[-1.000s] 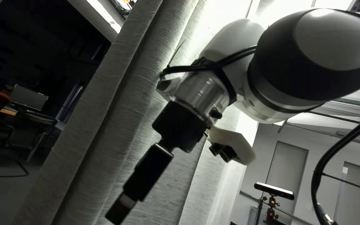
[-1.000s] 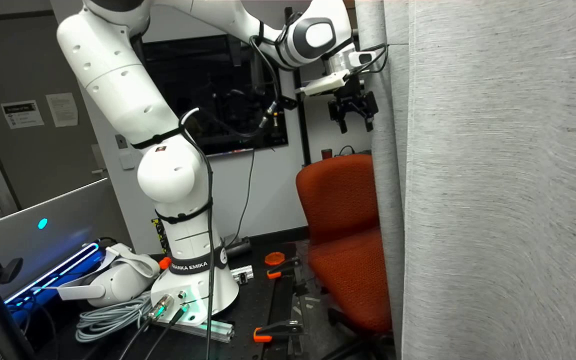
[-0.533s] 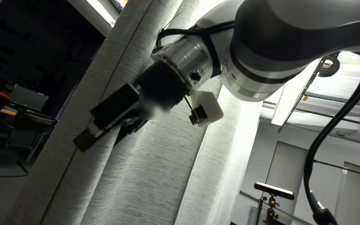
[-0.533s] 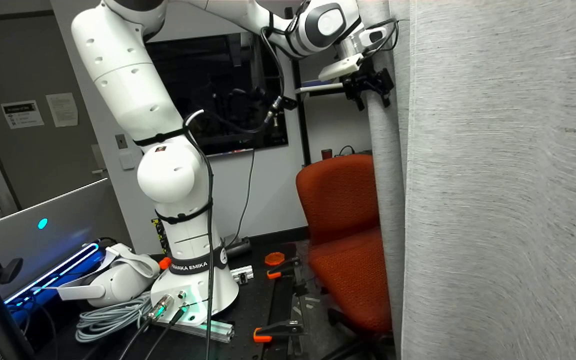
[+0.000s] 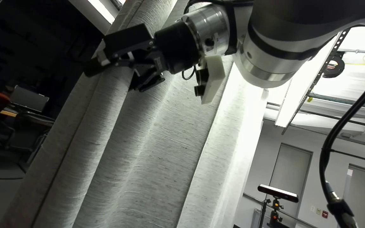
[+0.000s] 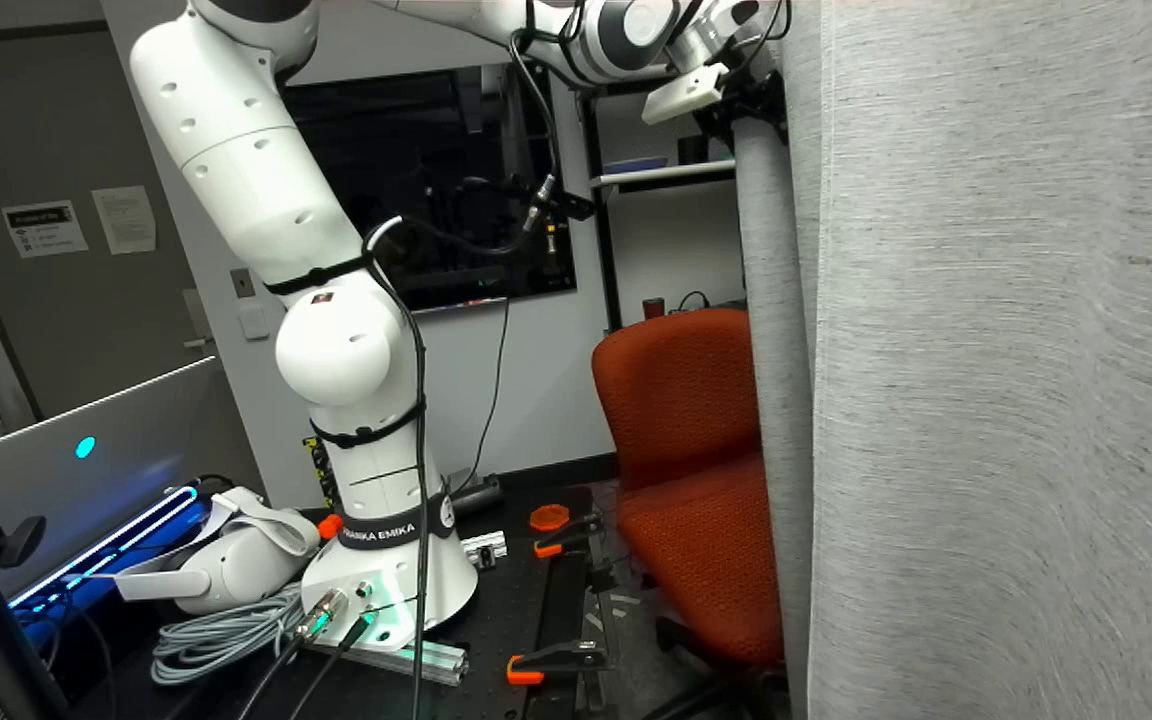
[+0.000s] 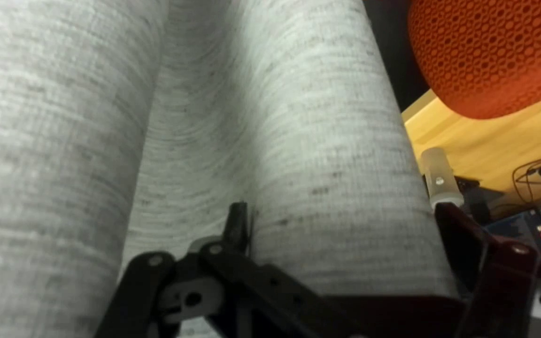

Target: Slide the curtain to the right

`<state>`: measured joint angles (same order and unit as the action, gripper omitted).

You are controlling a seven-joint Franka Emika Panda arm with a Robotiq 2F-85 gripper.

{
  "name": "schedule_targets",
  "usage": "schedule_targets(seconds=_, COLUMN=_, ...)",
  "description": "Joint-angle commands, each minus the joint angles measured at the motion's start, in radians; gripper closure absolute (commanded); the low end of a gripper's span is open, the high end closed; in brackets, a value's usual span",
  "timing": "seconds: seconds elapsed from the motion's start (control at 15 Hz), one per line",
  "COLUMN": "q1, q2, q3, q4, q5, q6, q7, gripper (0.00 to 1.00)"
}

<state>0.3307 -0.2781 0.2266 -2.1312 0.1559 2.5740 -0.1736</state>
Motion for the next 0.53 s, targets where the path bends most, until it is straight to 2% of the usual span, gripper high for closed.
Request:
schedule_targets(seconds=0.0, q1=0.027, q2=-0.011, q3=-0.008, q4=0.037, q5=0.051, q6=0.089, q7=-0.02, gripper=0.0)
schedule_targets(seconds=0.47, q1=0.066, q2=0.003, q3=-0.01, q4=0.111, q5=0.065, q6=0.242, q7=-0.027, gripper=0.0)
